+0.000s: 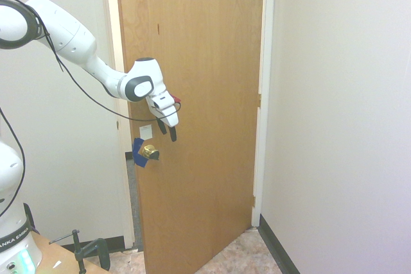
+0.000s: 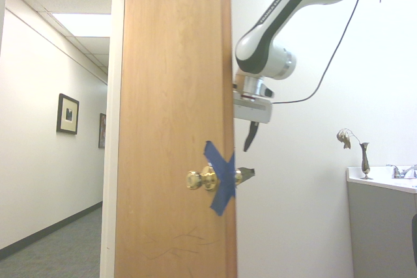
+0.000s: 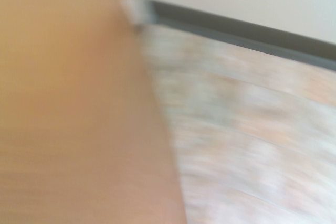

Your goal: Shut the door

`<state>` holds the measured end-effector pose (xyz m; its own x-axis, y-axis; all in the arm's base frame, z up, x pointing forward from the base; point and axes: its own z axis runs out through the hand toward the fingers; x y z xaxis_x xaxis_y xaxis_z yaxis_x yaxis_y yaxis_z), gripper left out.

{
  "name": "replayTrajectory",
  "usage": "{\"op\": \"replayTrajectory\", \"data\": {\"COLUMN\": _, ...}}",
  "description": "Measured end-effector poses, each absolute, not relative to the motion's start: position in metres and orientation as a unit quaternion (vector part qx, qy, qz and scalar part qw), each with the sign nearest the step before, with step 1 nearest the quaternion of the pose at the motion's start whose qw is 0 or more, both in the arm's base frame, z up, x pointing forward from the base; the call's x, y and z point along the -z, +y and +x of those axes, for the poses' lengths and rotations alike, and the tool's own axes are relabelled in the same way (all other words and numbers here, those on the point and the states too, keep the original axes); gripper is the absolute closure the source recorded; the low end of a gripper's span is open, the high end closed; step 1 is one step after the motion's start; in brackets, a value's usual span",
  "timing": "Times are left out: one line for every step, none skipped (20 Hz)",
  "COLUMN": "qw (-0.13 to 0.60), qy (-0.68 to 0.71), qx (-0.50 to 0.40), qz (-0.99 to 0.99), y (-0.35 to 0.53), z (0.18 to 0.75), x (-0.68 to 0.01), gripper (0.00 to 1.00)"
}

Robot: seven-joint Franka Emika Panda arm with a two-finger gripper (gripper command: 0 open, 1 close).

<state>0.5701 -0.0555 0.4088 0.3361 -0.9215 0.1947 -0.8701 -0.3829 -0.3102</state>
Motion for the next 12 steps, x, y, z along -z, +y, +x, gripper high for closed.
{"op": "replayTrajectory", "data": {"qw": 0.074, "qy": 0.524, "qx": 0.178, "qz": -0.83, "y": -0.01, "z": 0.589, "x": -0.412, "gripper": 0.0}}
{"op": "replayTrajectory", "data": {"qw": 0.075, "qy": 0.495, "qx": 0.186, "qz": -0.846, "y": 0.04, "z": 0.603, "x": -0.414, "gripper": 0.0}}
{"op": "replayTrajectory", "data": {"qw": 0.075, "qy": 0.466, "qx": 0.191, "qz": -0.861, "y": 0.088, "z": 0.612, "x": -0.415, "gripper": 0.0}}
{"op": "replayTrajectory", "data": {"qw": 0.074, "qy": 0.44, "qx": 0.192, "qz": -0.874, "y": 0.134, "z": 0.619, "x": -0.414, "gripper": 0.0}}
{"op": "replayTrajectory", "data": {"qw": 0.075, "qy": 0.423, "qx": 0.189, "qz": -0.883, "y": 0.173, "z": 0.623, "x": -0.411, "gripper": 0.0}}
{"op": "replayTrajectory", "data": {"qw": 0.073, "qy": 0.411, "qx": 0.183, "qz": -0.89, "y": 0.2, "z": 0.627, "x": -0.409, "gripper": 0.0}}
{"op": "replayTrajectory", "data": {"qw": 0.071, "qy": 0.404, "qx": 0.179, "qz": -0.894, "y": 0.216, "z": 0.634, "x": -0.409, "gripper": 0.0}}
{"op": "replayTrajectory", "data": {"qw": 0.069, "qy": 0.404, "qx": 0.175, "qz": -0.895, "y": 0.223, "z": 0.643, "x": -0.41, "gripper": 0.0}}
{"op": "replayTrajectory", "data": {"qw": 0.066, "qy": 0.404, "qx": 0.173, "qz": -0.896, "y": 0.223, "z": 0.651, "x": -0.417, "gripper": 0.0}}
{"op": "replayTrajectory", "data": {"qw": 0.065, "qy": 0.406, "qx": 0.171, "qz": -0.895, "y": 0.216, "z": 0.656, "x": -0.425, "gripper": 0.0}}
{"op": "replayTrajectory", "data": {"qw": 0.066, "qy": 0.408, "qx": 0.169, "qz": -0.895, "y": 0.209, "z": 0.655, "x": -0.434, "gripper": 0.0}}
{"op": "replayTrajectory", "data": {"qw": 0.068, "qy": 0.409, "qx": 0.167, "qz": -0.894, "y": 0.201, "z": 0.649, "x": -0.443, "gripper": 0.0}}
